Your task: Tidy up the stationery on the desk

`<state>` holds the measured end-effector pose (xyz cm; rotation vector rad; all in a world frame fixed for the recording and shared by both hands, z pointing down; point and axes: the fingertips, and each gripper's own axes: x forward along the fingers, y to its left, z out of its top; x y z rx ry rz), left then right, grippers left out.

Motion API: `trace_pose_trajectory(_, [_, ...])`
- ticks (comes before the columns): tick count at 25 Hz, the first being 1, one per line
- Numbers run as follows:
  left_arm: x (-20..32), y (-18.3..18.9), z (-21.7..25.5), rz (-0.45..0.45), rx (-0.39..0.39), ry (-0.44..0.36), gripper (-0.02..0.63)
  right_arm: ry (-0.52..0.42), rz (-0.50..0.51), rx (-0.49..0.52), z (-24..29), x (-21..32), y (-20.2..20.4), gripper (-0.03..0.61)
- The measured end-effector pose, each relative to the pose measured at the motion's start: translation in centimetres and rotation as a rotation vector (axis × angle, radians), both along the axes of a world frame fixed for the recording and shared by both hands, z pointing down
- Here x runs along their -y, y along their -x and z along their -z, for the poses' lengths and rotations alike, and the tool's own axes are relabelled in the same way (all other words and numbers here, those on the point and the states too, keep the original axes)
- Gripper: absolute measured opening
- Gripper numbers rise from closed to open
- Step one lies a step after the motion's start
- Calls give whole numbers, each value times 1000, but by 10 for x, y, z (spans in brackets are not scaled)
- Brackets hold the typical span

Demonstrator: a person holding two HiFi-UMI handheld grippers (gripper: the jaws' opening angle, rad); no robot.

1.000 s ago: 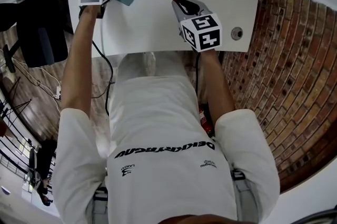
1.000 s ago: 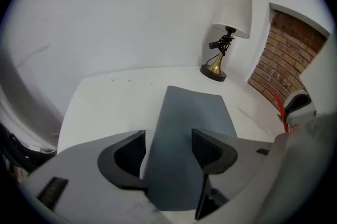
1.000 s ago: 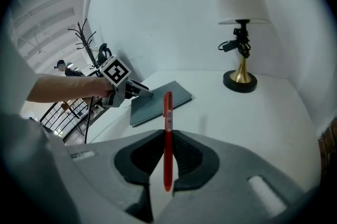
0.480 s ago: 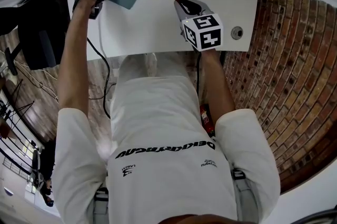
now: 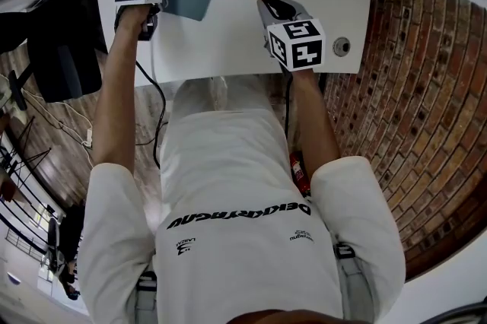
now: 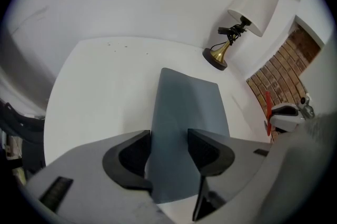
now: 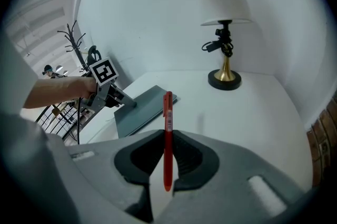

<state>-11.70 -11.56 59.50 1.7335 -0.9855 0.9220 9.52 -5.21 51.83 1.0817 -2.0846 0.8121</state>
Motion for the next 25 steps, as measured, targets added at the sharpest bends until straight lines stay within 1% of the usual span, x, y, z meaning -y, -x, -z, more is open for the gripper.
trace_pose_trajectory(4, [-15,-2,1,59,-1,-8,215,4,-15,1,-1,-2,-3,51])
trace_pose_trajectory(9, [-39,-12,2,98,-4,-26,213,12,-40,0,-3,-3,-9,51])
trace_pose_trajectory(17, [-70,-23,3,216,-12,-19,207,43,-77,2,-10,-7,-19,51])
trace_pose_trajectory(25, [-100,-41,5,279,-14,-11,204,60,-86,-3,-15,-12,-26,51])
